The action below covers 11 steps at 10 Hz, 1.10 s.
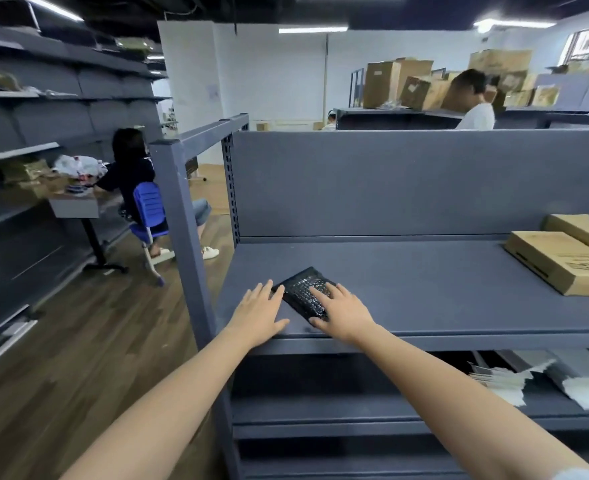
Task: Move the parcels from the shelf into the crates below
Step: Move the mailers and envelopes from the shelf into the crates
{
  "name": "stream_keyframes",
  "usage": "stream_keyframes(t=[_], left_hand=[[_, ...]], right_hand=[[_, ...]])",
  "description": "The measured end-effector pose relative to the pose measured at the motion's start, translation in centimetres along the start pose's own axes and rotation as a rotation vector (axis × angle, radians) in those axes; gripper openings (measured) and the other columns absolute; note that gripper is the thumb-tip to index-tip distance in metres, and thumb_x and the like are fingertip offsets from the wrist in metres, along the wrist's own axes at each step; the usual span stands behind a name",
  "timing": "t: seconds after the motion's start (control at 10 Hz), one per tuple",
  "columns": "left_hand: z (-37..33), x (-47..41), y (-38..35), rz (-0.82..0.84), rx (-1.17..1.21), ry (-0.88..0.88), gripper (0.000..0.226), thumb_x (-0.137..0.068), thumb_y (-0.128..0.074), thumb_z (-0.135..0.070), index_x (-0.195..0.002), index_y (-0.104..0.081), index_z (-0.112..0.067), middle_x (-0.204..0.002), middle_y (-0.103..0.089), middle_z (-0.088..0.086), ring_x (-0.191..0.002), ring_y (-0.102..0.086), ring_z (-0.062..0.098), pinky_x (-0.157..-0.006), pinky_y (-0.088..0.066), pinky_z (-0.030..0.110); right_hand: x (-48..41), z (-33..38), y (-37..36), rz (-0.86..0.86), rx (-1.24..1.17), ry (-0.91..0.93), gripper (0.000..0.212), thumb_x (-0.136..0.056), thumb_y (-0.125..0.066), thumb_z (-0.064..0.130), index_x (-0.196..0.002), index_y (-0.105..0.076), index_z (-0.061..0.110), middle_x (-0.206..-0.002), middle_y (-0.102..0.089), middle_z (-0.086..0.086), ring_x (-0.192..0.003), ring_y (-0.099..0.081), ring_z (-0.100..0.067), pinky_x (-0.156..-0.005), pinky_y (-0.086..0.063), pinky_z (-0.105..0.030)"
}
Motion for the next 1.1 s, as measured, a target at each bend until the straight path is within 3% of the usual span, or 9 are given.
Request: stream_keyframes(t=[0.2,0.4,0.5,0.6,0.7,0.8,0.9,1.0,1.1], left_hand=[[0.9,-0.6,-1.0,0.002,0.010,-0.022,0.069,-0.098,-0.038,-0.043,-0.152,-0.004,-0.016,-0.160,-0.001,0.009,-0.147,-0.004,0.025,-0.120,-0.002,0.039],[1.4,-0.5,-1.4,-0.011,0.022,-0.031,0.065,-0.099,-0.036,-0.039,-0.152,-0.005,-0.017,-0.160,-0.004,0.007,-0.146,-0.010,0.022,-0.120,-0.004,0.035],[1.5,0.0,-1.6,-0.002,0.027,-0.019,0.065,-0.100,-0.036,-0.039,-0.152,-0.005,-0.016,-0.160,-0.004,0.007,-0.147,-0.010,0.022,-0.120,-0.003,0.035],[1.5,0.6,-1.5,-0.002,0.029,-0.018,0.065,-0.100,-0.036,-0.038,-0.152,-0.005,-0.016,-0.160,-0.002,0.007,-0.147,-0.008,0.022,-0.120,-0.003,0.035],[1.4,1.0,-1.2,-0.017,0.056,-0.016,0.064,-0.100,-0.036,-0.037,-0.152,-0.005,-0.016,-0.160,-0.002,0.006,-0.147,-0.008,0.022,-0.120,-0.004,0.035],[1.1,1.2,-1.0,-0.048,0.117,0.000,0.064,-0.100,-0.037,-0.037,-0.152,-0.006,-0.017,-0.160,-0.003,0.006,-0.147,-0.009,0.022,-0.120,-0.005,0.035],[0.4,1.0,-0.9,-0.053,0.321,0.061,0.065,-0.100,-0.037,-0.041,-0.152,0.000,-0.027,-0.160,-0.003,0.005,-0.146,-0.011,0.028,-0.119,-0.013,0.039],[-1.1,0.8,0.0,-0.085,0.655,0.053,0.070,-0.098,-0.040,-0.045,-0.149,0.007,-0.038,-0.159,-0.008,0.003,-0.146,-0.011,0.025,-0.117,-0.019,0.044],[-3.4,0.7,0.9,-0.109,0.875,0.009,0.073,-0.099,-0.045,-0.032,-0.147,0.010,-0.039,-0.153,-0.029,-0.004,-0.133,-0.039,0.021,-0.108,-0.031,0.030]], right_hand=[[-2.5,0.5,-2.9,0.096,0.149,0.008,0.059,-0.099,-0.030,0.049,-0.151,-0.011,0.031,-0.158,-0.012,-0.014,-0.146,-0.011,-0.030,-0.117,-0.015,-0.041],[-2.7,0.7,-2.0,0.021,0.227,0.038,0.046,-0.101,-0.034,0.039,-0.141,-0.034,0.015,-0.137,-0.044,-0.010,-0.123,-0.046,-0.029,-0.084,-0.042,-0.033],[-2.9,1.0,-2.4,0.034,0.281,0.021,0.044,-0.101,-0.038,0.028,-0.141,-0.030,0.012,-0.138,-0.044,-0.011,-0.120,-0.048,-0.030,-0.076,-0.040,-0.032],[-2.3,1.1,-2.5,0.083,0.341,0.028,0.072,-0.095,-0.045,0.006,-0.152,-0.004,0.018,-0.151,-0.027,-0.018,-0.132,-0.039,-0.037,-0.092,-0.043,-0.037],[-0.5,0.6,-1.5,0.046,0.371,0.074,0.084,-0.091,-0.043,-0.006,-0.152,0.008,0.021,-0.154,-0.017,-0.022,-0.136,-0.033,-0.041,-0.095,-0.044,-0.039],[1.1,-0.7,0.1,-0.085,0.285,0.101,0.086,-0.087,-0.041,-0.007,-0.151,0.006,0.024,-0.150,-0.028,-0.017,-0.120,-0.049,-0.035,-0.087,-0.048,-0.037],[2.5,-1.9,2.4,-0.213,-0.033,0.013,0.084,-0.084,-0.036,-0.007,-0.151,-0.001,0.029,-0.125,-0.048,-0.010,-0.084,-0.052,-0.032,-0.069,-0.040,-0.033],[4.1,-2.6,3.8,-0.345,-0.488,0.018,0.071,-0.088,-0.037,-0.003,-0.149,-0.022,0.029,-0.109,-0.059,-0.009,-0.093,-0.054,-0.029,-0.084,-0.045,-0.034],[5.6,-2.9,4.0,-0.358,-0.812,0.038,0.062,-0.090,-0.036,-0.007,-0.145,-0.035,0.023,-0.104,-0.064,-0.007,-0.093,-0.059,-0.029,-0.091,-0.052,-0.037]])
Point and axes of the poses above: each hand's wrist, its own x-axis away from the middle knuckle, its own y-axis out of the back of the hand, z = x × y, the point moved 3 cm from there along -x, towards the middle knuckle
